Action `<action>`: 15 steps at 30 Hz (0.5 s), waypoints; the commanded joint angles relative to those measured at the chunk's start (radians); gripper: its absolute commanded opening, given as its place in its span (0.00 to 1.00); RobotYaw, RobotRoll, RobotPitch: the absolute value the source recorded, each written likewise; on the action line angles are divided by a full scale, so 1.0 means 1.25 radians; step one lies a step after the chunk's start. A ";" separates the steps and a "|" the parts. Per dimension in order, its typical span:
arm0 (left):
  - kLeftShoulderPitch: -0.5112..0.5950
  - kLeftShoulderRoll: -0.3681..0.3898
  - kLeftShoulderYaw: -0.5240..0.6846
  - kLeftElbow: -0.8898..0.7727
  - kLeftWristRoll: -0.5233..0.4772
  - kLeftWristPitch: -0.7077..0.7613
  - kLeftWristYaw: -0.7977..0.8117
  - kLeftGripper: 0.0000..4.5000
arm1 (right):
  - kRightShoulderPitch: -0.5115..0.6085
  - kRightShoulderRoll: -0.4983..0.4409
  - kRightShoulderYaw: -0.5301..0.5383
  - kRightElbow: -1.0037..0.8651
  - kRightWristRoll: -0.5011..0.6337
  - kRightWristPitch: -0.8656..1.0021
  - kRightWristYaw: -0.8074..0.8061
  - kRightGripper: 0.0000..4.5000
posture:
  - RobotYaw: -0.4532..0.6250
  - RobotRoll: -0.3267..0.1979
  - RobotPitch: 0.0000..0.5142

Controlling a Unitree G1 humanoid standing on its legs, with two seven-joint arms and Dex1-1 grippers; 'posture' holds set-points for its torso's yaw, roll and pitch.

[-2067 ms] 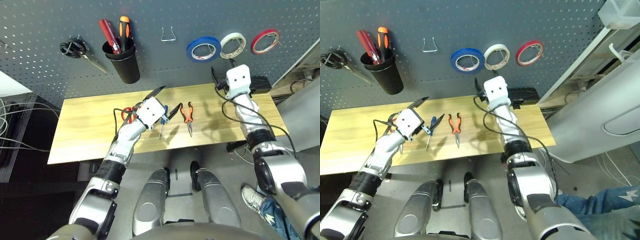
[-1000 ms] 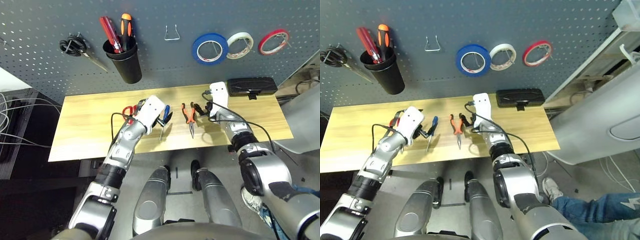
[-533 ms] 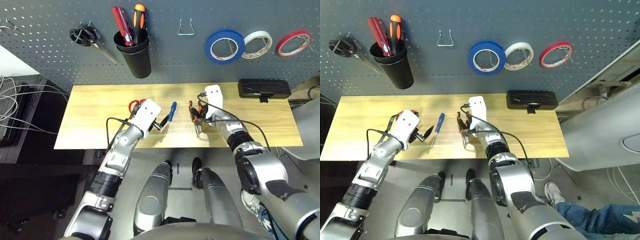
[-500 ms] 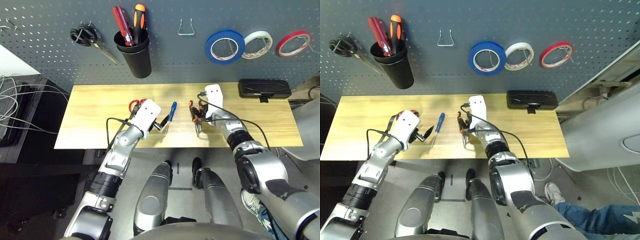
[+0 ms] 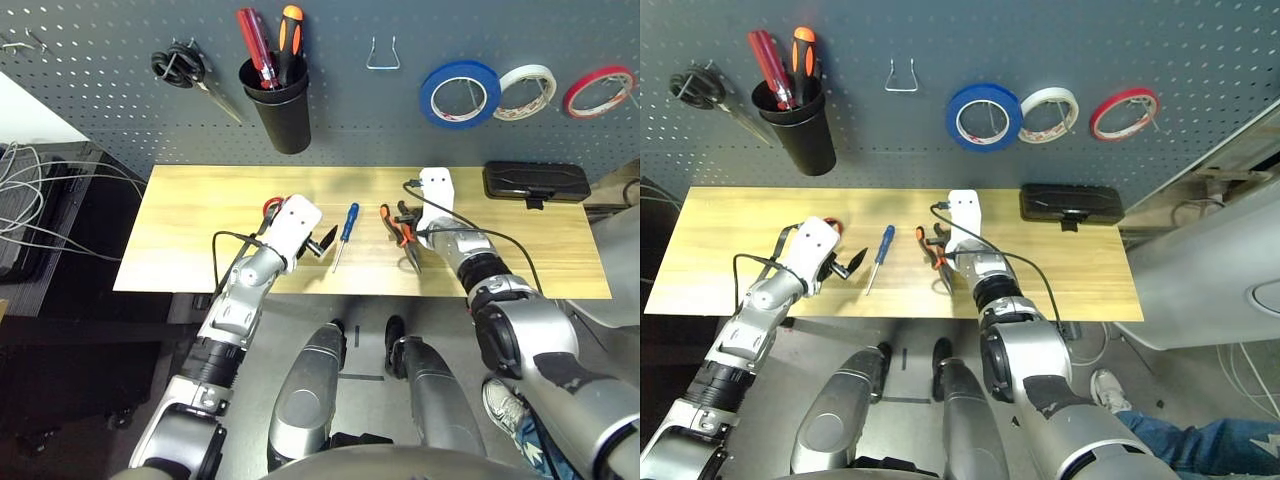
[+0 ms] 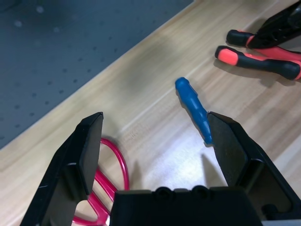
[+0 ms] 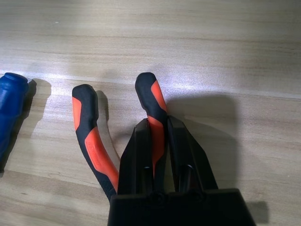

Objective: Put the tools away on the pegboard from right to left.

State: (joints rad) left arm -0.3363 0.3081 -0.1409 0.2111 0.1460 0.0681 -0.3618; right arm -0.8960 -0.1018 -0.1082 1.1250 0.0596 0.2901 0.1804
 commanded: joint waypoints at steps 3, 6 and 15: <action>0.006 0.004 0.022 0.024 -0.017 -0.060 0.008 1.00 | 0.025 -0.007 0.035 -0.130 0.000 -0.020 0.090 0.06 | 0.63 0.62 0.50; 0.004 0.002 0.033 0.017 -0.027 -0.086 0.009 1.00 | 0.047 -0.008 0.051 -0.229 0.005 -0.020 0.127 0.06 | 0.61 0.62 0.47; -0.012 -0.008 0.031 0.022 -0.035 -0.134 0.007 1.00 | 0.084 0.008 0.075 -0.428 0.020 0.005 0.167 0.06 | 0.60 0.62 0.44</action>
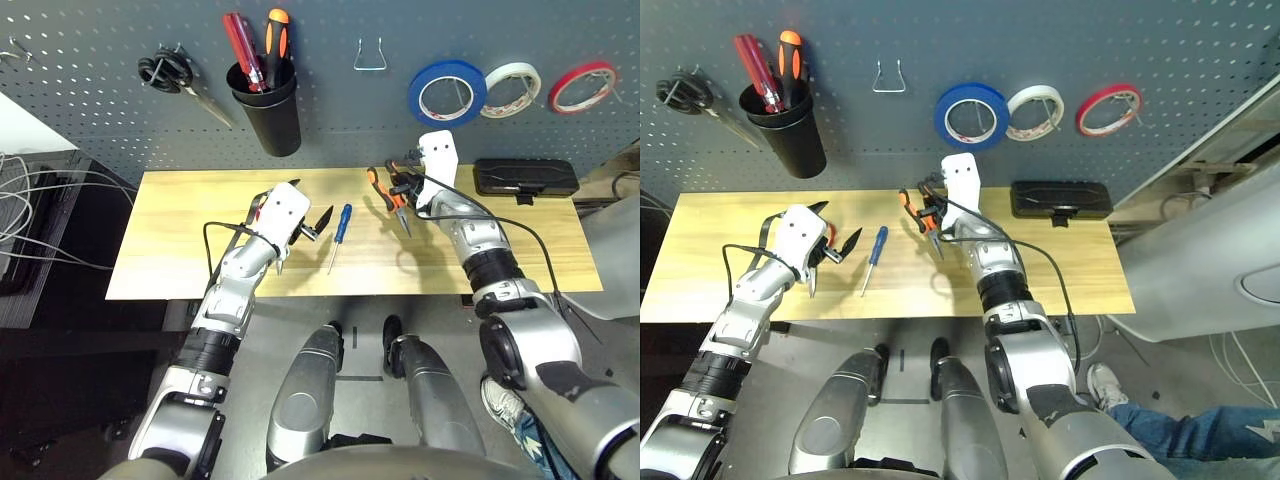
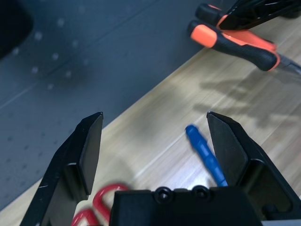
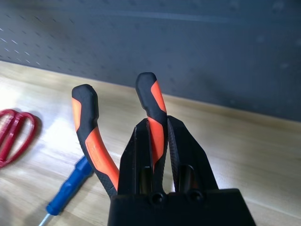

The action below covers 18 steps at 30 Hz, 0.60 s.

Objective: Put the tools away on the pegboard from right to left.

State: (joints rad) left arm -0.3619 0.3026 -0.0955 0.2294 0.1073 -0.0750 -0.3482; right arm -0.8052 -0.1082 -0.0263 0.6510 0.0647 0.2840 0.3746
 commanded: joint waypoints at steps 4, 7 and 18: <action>0.003 -0.007 -0.002 0.005 -0.009 -0.032 -0.003 1.00 | 0.006 0.025 0.008 -0.081 0.025 0.006 0.014 0.06 | 0.60 0.62 0.44; -0.001 -0.007 0.005 0.002 -0.012 -0.048 0.006 1.00 | -0.006 0.037 0.003 -0.112 0.035 -0.026 0.016 0.06 | 0.60 0.62 0.43; -0.018 -0.006 0.012 0.005 -0.020 -0.061 0.019 1.00 | -0.081 0.057 -0.025 -0.145 0.069 -0.196 0.006 0.06 | 0.60 0.62 0.41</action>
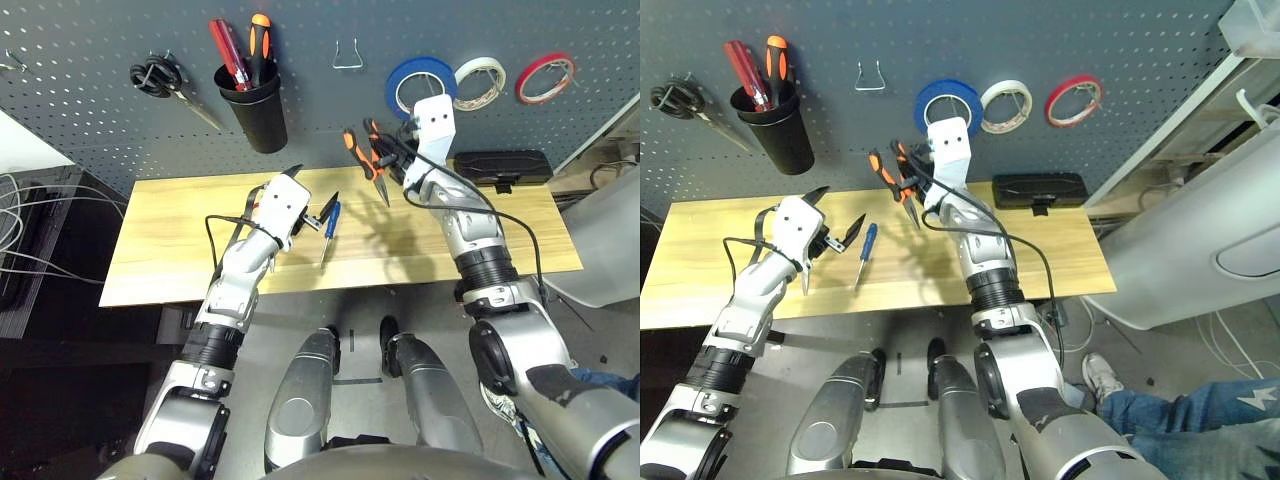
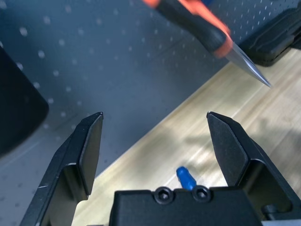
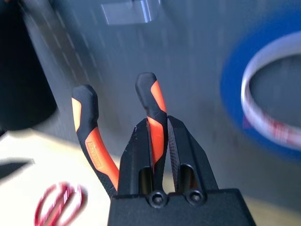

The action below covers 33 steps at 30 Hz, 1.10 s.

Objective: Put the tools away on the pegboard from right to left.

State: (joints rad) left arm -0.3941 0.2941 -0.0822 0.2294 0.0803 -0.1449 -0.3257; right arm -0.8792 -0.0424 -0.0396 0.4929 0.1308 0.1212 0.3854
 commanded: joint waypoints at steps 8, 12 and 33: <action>-0.012 -0.006 0.008 0.006 -0.012 0.002 0.001 1.00 | -0.091 0.007 -0.033 -0.005 0.043 -0.180 -0.003 0.06 | 0.60 0.62 0.41; -0.020 -0.006 0.009 0.007 -0.013 0.003 0.003 1.00 | -0.121 0.012 -0.040 0.011 0.057 -0.228 -0.001 0.06 | 0.60 0.62 0.41; -0.014 0.000 0.016 -0.011 -0.012 0.003 0.014 1.00 | -0.373 0.022 -0.079 0.465 0.011 -0.642 -0.082 0.06 | 0.62 0.62 0.46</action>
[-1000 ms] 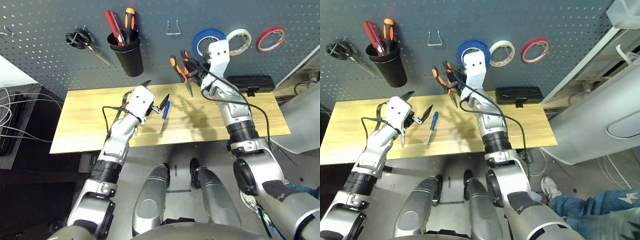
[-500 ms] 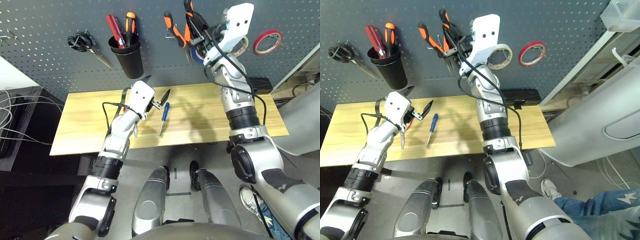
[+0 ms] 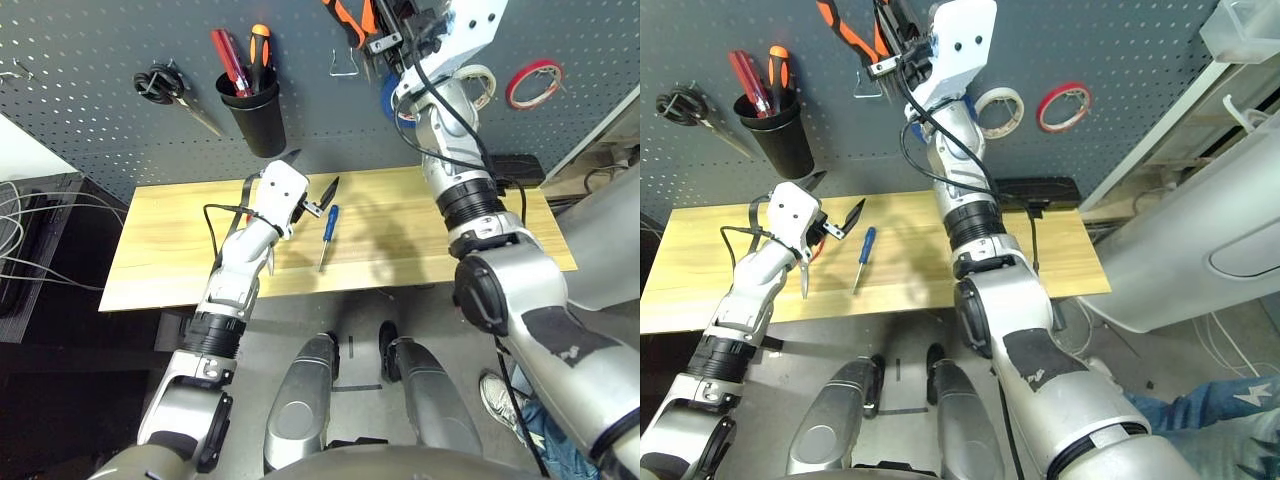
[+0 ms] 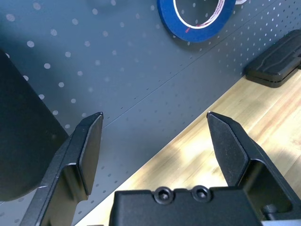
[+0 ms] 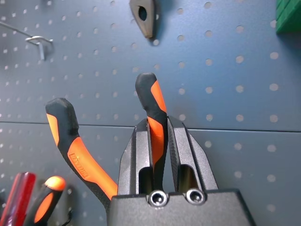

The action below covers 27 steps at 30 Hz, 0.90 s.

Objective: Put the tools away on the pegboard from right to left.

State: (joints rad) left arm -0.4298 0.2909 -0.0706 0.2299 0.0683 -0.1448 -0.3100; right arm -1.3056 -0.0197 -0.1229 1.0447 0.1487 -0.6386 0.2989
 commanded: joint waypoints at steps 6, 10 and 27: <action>0.029 0.001 0.008 -0.027 0.002 0.006 0.005 1.00 | -0.069 0.019 -0.025 0.070 -0.004 -0.063 -0.032 0.06 | 0.64 0.62 0.47; 0.036 0.001 0.010 -0.039 0.004 0.012 0.009 1.00 | -0.076 0.027 -0.023 0.087 -0.014 -0.079 -0.043 0.06 | 0.65 0.62 0.48; 0.093 0.000 0.009 -0.113 0.010 0.047 0.030 1.00 | -0.074 0.029 -0.025 0.122 -0.040 -0.093 -0.089 0.06 | 0.69 0.62 0.54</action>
State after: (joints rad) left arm -0.3375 0.2927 -0.0584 0.1056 0.0747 -0.1005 -0.2731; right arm -1.3790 0.0117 -0.1500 1.1885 0.1091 -0.7342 0.1960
